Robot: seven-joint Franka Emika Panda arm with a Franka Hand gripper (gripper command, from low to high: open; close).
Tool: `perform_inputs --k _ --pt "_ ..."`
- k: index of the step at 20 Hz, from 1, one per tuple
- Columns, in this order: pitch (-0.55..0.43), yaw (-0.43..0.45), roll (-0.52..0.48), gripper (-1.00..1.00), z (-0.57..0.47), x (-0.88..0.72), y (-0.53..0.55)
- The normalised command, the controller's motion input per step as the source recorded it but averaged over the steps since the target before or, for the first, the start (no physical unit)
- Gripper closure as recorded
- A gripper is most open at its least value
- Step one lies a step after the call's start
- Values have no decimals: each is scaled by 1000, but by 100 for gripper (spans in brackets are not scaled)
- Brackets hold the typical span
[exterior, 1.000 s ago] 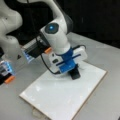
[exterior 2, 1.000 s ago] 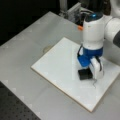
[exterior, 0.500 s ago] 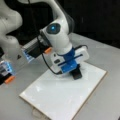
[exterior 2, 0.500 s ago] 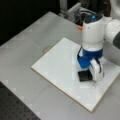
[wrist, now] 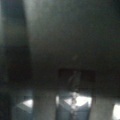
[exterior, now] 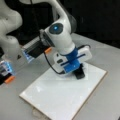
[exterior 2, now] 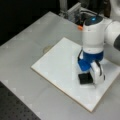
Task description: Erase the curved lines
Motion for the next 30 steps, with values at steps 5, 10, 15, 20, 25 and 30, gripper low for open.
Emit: perform_inputs --k 5,10,15,20,25,30 --pt "57 -28 -25 100 -399 562 460" --pt "52 -39 -34 100 -433 622 457" --pt "47 -55 -55 100 -459 695 439" --pt "17 -71 -58 100 -534 805 446" --pt "10 -85 -58 100 -600 822 449" --pt "3 -119 -46 100 -644 806 470"
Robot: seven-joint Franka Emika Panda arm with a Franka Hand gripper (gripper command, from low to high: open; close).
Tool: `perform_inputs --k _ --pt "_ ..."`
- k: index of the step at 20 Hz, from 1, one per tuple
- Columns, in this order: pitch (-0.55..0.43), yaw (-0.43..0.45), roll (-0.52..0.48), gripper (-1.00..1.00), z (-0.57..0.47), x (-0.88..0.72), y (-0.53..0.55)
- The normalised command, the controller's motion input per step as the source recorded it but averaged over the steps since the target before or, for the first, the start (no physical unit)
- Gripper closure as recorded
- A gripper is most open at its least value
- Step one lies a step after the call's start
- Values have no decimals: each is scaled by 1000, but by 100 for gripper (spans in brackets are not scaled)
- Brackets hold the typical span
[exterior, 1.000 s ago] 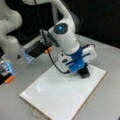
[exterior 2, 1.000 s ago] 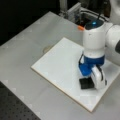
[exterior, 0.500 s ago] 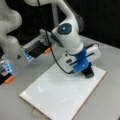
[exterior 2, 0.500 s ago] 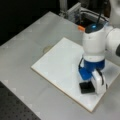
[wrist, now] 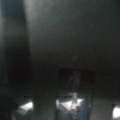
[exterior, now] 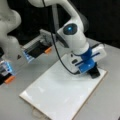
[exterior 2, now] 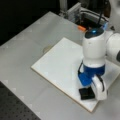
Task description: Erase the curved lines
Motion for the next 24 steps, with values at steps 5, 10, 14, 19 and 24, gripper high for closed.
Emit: perform_inputs --k 5,10,14,19,24 --pt "27 -123 -55 100 -616 706 434" --pt "100 -37 -106 100 -400 494 232" --pt "275 120 -203 100 99 180 -177" --pt "309 210 -230 100 349 7 -433" --pt "212 211 -168 100 218 58 -241"
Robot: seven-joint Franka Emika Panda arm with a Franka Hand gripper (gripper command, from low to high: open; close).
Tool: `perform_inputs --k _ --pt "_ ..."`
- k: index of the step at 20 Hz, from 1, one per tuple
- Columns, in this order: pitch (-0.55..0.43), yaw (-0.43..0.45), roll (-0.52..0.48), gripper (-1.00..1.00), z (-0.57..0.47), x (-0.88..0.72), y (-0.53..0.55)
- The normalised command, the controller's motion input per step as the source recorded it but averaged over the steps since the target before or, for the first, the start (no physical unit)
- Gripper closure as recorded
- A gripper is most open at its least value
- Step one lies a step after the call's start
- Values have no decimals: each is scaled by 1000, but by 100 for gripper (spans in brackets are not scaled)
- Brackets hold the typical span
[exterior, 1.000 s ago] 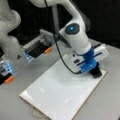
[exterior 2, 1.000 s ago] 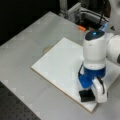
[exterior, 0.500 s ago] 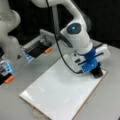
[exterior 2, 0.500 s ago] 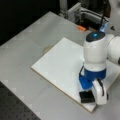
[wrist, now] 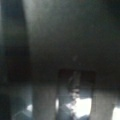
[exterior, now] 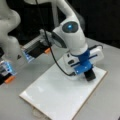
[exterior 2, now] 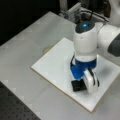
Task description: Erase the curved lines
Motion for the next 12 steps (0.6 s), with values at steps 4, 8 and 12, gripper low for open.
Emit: perform_inputs --k 4,8,12 --pt "151 241 -118 100 137 44 -222" --pt "135 357 -82 100 137 -39 -375" --pt "146 467 -122 100 229 -187 -543"
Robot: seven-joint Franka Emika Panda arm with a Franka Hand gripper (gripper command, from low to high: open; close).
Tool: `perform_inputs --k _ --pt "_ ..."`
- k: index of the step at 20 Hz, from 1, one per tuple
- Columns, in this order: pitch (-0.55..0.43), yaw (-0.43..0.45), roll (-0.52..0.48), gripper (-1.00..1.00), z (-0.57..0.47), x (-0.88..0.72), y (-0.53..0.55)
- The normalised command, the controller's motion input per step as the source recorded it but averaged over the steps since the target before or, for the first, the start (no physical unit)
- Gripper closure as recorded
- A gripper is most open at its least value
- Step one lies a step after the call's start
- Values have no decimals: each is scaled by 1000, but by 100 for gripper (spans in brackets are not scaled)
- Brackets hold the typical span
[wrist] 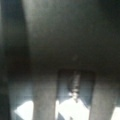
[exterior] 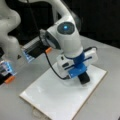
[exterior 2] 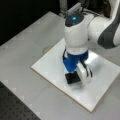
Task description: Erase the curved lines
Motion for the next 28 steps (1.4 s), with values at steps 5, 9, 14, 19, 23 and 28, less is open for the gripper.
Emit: perform_inputs --k 5,9,14,19,23,28 --pt "68 474 -162 100 165 -184 -421" --pt "10 432 -195 100 57 -144 -278" --pt "8 401 -161 100 24 -154 -334" --pt "39 409 -127 100 64 -173 -629" --pt "65 383 -67 100 81 -106 -653" --pt "104 348 -31 100 81 52 -410"
